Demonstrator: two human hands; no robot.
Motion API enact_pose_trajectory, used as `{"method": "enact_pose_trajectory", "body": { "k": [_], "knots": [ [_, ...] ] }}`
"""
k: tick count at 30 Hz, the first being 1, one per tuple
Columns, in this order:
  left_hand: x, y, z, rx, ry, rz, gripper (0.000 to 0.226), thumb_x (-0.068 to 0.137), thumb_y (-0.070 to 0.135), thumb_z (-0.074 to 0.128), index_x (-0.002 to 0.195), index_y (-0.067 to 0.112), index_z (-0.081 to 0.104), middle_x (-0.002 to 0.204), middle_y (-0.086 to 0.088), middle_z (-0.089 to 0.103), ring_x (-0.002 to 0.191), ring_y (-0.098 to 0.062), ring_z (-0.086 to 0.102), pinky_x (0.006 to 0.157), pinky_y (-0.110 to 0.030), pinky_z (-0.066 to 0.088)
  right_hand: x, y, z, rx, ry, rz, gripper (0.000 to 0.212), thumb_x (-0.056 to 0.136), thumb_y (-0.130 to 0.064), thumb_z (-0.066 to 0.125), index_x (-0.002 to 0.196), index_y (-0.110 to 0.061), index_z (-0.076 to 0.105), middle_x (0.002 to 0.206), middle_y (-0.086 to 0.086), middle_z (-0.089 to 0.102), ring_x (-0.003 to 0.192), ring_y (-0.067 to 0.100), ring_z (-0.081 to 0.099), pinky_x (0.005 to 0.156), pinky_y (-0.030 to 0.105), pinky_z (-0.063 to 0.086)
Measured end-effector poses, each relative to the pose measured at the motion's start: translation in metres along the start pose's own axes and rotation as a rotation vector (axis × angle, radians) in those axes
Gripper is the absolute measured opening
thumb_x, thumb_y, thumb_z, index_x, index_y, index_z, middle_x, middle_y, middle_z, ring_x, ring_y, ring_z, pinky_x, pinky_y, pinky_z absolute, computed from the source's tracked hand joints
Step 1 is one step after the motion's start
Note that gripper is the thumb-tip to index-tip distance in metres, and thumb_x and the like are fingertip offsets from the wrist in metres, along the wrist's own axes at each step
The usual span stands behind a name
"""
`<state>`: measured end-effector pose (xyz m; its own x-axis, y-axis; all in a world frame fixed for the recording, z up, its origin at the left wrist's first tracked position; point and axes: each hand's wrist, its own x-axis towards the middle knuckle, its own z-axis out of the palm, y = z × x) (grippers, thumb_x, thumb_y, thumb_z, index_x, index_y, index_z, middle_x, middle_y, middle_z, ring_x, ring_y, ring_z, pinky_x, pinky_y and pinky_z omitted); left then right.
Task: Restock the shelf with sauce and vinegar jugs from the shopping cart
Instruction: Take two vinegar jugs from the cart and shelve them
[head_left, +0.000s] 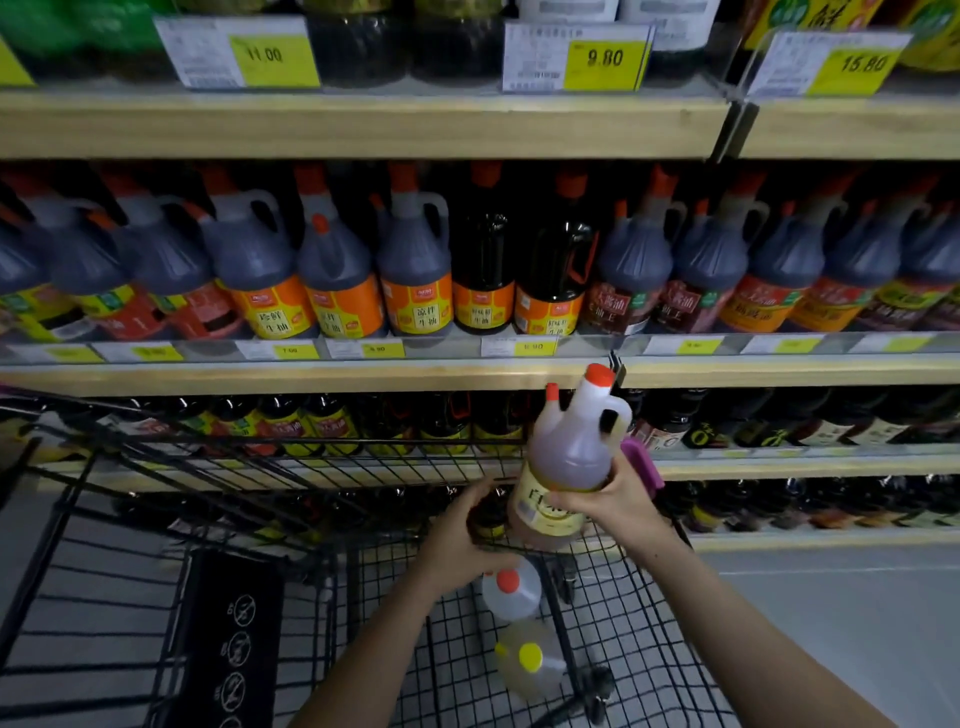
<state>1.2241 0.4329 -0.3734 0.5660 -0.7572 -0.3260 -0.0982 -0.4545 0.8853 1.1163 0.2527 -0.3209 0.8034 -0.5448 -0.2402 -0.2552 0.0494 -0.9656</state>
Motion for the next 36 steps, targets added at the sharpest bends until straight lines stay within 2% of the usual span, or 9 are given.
{"method": "enact_pose_trajectory", "body": {
  "k": [5,8,15,19,22,26,29,32,36],
  "knots": [
    [0.000,-0.080,0.031,0.062,-0.089,-0.174,0.100,0.067,0.022,0.083,0.146,0.021,0.022,0.148,0.000,0.033,0.130,-0.011,0.037,0.094,-0.017,0.034,-0.001,0.055,-0.029,-0.041,0.076,0.045,0.071,0.049,-0.010,0.090,0.111,-0.013,0.057,0.105,0.007,0.069,0.096,0.019,0.067,0.073,0.022,0.057],
    [0.011,-0.107,0.056,0.029,-0.116,-0.202,0.099,0.069,0.018,0.082,0.146,0.019,0.021,0.140,0.004,0.036,0.129,-0.012,0.035,0.091,-0.009,0.031,-0.004,0.088,-0.034,-0.055,0.099,0.091,0.068,0.055,-0.001,0.087,0.114,-0.013,0.054,0.106,0.003,0.067,0.095,0.013,0.065,0.069,0.017,0.055],
    [0.048,-0.124,0.091,-0.080,0.008,-0.205,0.058,0.054,0.052,0.074,0.106,0.043,0.049,0.108,0.015,0.058,0.101,-0.008,0.057,0.074,-0.008,0.044,-0.002,0.146,-0.041,-0.062,0.166,0.180,0.092,0.033,-0.036,0.095,0.114,-0.014,0.057,0.110,0.010,0.067,0.101,0.023,0.066,0.086,0.048,0.056],
    [0.079,-0.112,0.096,-0.170,0.098,-0.266,0.062,0.060,0.053,0.075,0.112,0.031,0.050,0.110,0.003,0.058,0.100,-0.020,0.057,0.076,-0.029,0.047,0.007,0.159,-0.043,-0.047,0.175,0.167,0.083,0.038,-0.023,0.094,0.112,-0.013,0.058,0.109,0.011,0.067,0.099,0.022,0.067,0.082,0.041,0.058],
    [0.099,-0.110,0.103,-0.206,0.177,-0.329,0.065,0.065,0.052,0.073,0.119,0.022,0.052,0.108,-0.001,0.057,0.098,-0.024,0.056,0.073,-0.029,0.042,0.013,0.162,-0.043,-0.050,0.165,0.143,0.074,0.042,-0.018,0.090,0.109,-0.009,0.060,0.103,0.010,0.070,0.094,0.020,0.068,0.075,0.030,0.058],
    [0.106,-0.117,0.113,-0.402,0.351,-0.428,0.035,0.079,0.029,0.071,0.109,0.014,0.060,0.091,0.000,0.061,0.082,-0.015,0.058,0.062,-0.024,0.040,0.017,0.167,-0.043,-0.012,0.176,0.131,0.065,0.050,0.002,0.088,0.104,-0.019,0.059,0.098,0.001,0.070,0.090,0.012,0.069,0.070,0.023,0.057],
    [0.103,-0.109,0.108,-0.434,0.353,-0.436,0.040,0.077,0.034,0.071,0.108,0.013,0.059,0.095,-0.004,0.061,0.080,-0.017,0.056,0.058,-0.023,0.039,0.016,0.166,-0.046,-0.003,0.168,0.139,0.061,0.056,0.009,0.083,0.100,-0.023,0.057,0.095,-0.002,0.068,0.081,0.003,0.068,0.065,0.018,0.055],
    [0.098,-0.084,0.090,-0.419,0.315,-0.386,0.026,0.080,0.032,0.069,0.099,0.019,0.057,0.084,0.007,0.056,0.074,-0.008,0.053,0.060,-0.023,0.041,0.007,0.157,-0.050,0.021,0.145,0.154,0.075,0.049,-0.004,0.089,0.115,-0.011,0.054,0.106,0.010,0.067,0.089,0.011,0.069,0.069,0.022,0.057],
    [0.079,-0.030,0.056,-0.419,0.275,-0.320,0.014,0.082,0.033,0.067,0.091,0.026,0.059,0.092,0.003,0.062,0.083,-0.014,0.058,0.074,-0.033,0.048,-0.016,0.115,-0.055,0.071,0.145,0.189,0.073,0.048,-0.010,0.090,0.112,-0.023,0.057,0.106,0.006,0.069,0.095,0.016,0.069,0.080,0.035,0.058]
  ]
}}
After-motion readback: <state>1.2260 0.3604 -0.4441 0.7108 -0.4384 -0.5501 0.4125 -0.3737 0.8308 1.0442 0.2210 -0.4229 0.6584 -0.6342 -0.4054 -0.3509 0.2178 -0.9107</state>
